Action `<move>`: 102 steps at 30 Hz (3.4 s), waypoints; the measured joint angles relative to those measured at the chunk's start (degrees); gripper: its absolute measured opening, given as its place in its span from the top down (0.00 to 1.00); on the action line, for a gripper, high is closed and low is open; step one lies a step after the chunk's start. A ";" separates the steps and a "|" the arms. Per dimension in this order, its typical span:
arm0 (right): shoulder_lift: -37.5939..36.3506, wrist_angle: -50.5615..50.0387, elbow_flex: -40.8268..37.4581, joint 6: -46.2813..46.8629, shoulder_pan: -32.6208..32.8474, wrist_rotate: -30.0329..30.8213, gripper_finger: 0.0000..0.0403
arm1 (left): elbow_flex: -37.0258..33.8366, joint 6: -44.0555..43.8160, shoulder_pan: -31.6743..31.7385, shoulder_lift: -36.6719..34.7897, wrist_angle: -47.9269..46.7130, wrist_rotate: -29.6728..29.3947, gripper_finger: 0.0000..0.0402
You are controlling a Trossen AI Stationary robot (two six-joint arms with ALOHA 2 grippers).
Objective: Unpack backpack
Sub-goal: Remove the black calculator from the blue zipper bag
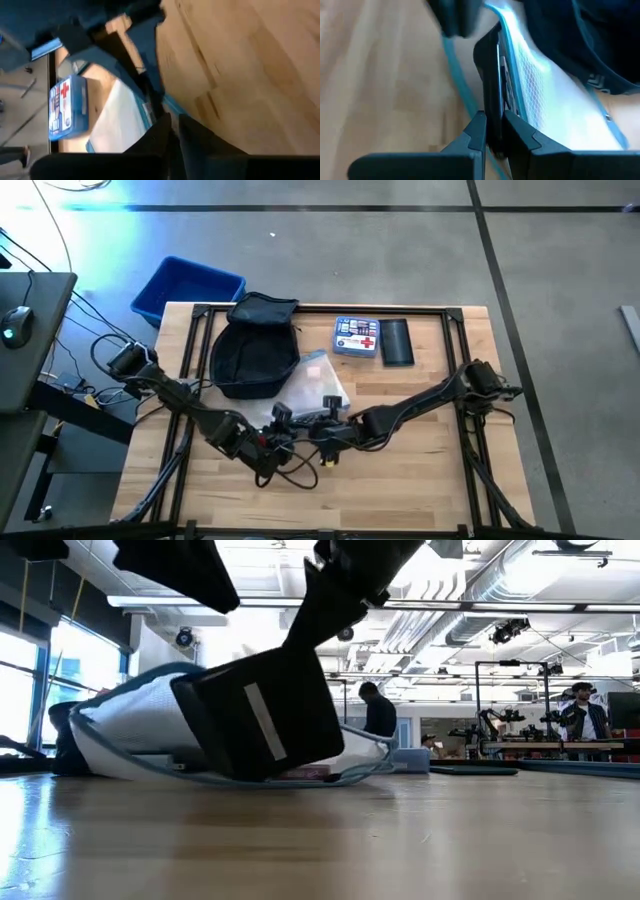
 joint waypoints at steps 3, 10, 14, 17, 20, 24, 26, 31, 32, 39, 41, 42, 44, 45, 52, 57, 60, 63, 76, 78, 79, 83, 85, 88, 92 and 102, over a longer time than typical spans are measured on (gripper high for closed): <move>0.09 -3.30 -0.02 1.04 -0.03 6.74 0.94 | 1.50 0.05 -1.57 -0.39 -0.22 -1.91 0.89; -1.70 -1.74 0.00 -4.39 2.76 9.24 0.98 | 3.11 0.01 -4.08 -2.94 -0.69 -4.75 0.84; -3.18 0.78 -0.02 -9.71 5.68 9.91 0.99 | 3.11 -2.37 -4.31 -4.06 -2.72 -5.18 0.84; -5.03 -0.56 0.00 -11.75 7.95 10.64 0.99 | 3.11 -5.71 -4.31 -4.23 -6.79 -7.86 0.84; -7.66 -5.33 0.00 -11.14 10.70 10.72 0.99 | 3.11 -10.32 -4.66 -4.23 -11.64 -11.16 0.84; -11.54 -14.80 0.11 -3.13 14.65 15.76 1.00 | 3.11 -17.76 -5.01 -4.23 -15.36 -12.51 0.84; -12.77 -23.45 0.11 4.29 15.81 20.11 0.99 | 2.97 -22.97 -5.27 -4.20 -15.75 -12.04 0.84; -12.95 -48.43 0.11 27.83 14.99 23.81 0.99 | -0.77 -32.81 -7.96 -4.16 -14.53 -11.58 0.84; -12.62 -51.82 0.11 31.41 14.34 23.21 0.99 | -1.62 -33.74 -8.61 -4.14 -14.08 -11.60 0.84; -10.75 -50.71 0.09 30.40 13.49 18.54 1.00 | -7.51 -37.12 -11.00 -4.03 -8.97 -12.36 0.84; -10.75 -47.19 0.09 27.70 14.61 16.22 1.00 | -9.20 -36.90 -11.02 -4.05 -5.97 -12.38 0.84; -10.76 -45.81 0.09 26.57 15.37 14.43 1.00 | -9.74 -36.41 -11.02 -4.01 -5.13 -12.37 0.84; -10.88 -41.94 0.09 24.36 17.22 8.95 1.00 | -10.00 -35.18 -10.82 -4.01 -3.26 -12.37 0.84; -10.89 -39.76 0.09 23.94 18.21 5.87 1.00 | -10.00 -34.44 -10.73 -3.94 -2.40 -12.41 0.84; -9.16 -33.52 0.09 20.38 19.32 -11.75 0.91 | -10.02 -30.11 -10.12 -3.66 2.35 -12.07 0.84; -8.65 -34.54 0.09 14.41 13.26 -15.61 0.66 | -10.02 -29.89 -10.08 -3.57 2.93 -11.71 0.84; -7.89 -35.19 0.09 7.04 8.86 -20.97 0.49 | -10.02 -29.73 -10.07 -3.46 2.83 -9.57 0.84; -6.89 -35.76 0.07 -4.87 5.38 -26.57 0.36 | -10.02 -29.28 -10.05 -3.46 2.85 -6.65 0.84; 3.86 -33.75 0.07 -23.60 1.85 -40.42 0.40 | -10.04 -28.17 -10.05 -3.42 2.82 -4.22 0.84; 5.33 -33.89 0.09 -24.06 1.92 -42.21 0.42 | -10.04 -28.23 -10.05 -3.37 2.89 -4.19 0.84; 6.12 -34.14 0.07 -24.06 1.91 -42.93 0.44 | -10.04 -28.23 -10.05 -3.37 2.80 -4.19 0.84; 7.24 -34.47 0.04 -22.40 1.89 -43.17 0.54 | -10.03 -28.25 -10.05 -3.35 2.87 -4.22 0.84; 7.56 -34.48 0.09 -22.12 1.89 -43.53 0.63 | -10.04 -28.28 -10.05 -3.35 2.87 -4.22 0.84; 7.50 -35.14 0.17 -19.50 1.89 -40.52 0.75 | -10.04 -28.30 -10.05 -3.35 2.89 -4.39 0.84; 7.21 -35.75 0.20 -11.95 0.95 -36.91 0.88 | -10.04 -28.38 -9.97 -3.35 2.84 -4.43 0.84; 5.35 -24.77 0.09 -5.57 1.68 -17.95 0.98 | -10.04 -28.93 -9.97 -3.35 2.67 -4.50 0.84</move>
